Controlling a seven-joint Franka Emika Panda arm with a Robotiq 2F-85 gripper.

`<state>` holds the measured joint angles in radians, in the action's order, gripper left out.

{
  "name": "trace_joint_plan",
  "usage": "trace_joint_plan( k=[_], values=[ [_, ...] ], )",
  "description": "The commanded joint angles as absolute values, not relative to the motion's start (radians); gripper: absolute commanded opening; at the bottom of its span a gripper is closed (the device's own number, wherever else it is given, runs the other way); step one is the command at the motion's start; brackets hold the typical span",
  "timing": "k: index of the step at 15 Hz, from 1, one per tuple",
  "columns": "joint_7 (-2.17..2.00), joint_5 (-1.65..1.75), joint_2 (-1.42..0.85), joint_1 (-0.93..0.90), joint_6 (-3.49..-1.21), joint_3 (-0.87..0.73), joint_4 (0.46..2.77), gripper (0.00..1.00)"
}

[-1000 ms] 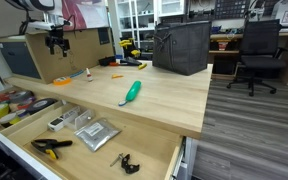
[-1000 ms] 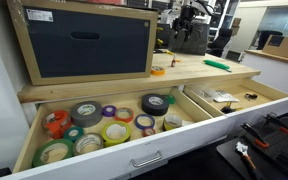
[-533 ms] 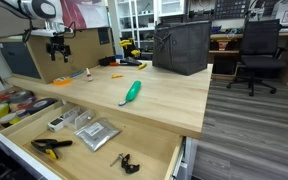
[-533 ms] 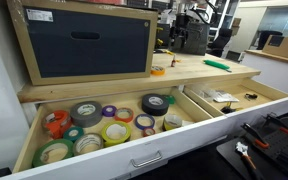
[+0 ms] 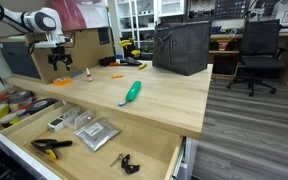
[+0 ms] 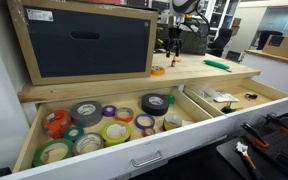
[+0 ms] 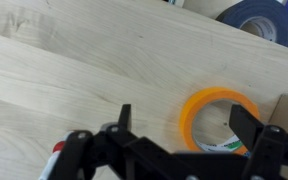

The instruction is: Pick up the orange masking tape and put it inside the top left drawer

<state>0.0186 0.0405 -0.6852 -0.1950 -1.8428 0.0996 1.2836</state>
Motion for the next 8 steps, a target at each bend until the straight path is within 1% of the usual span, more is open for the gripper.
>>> trace_joint_plan(
  k=[1,8],
  values=[
    [0.015,0.086,-0.699,-0.208,-1.898,0.086,1.305,1.00],
    [-0.018,0.120,-0.752,-0.234,-2.014,0.084,1.310,1.00]
  ],
)
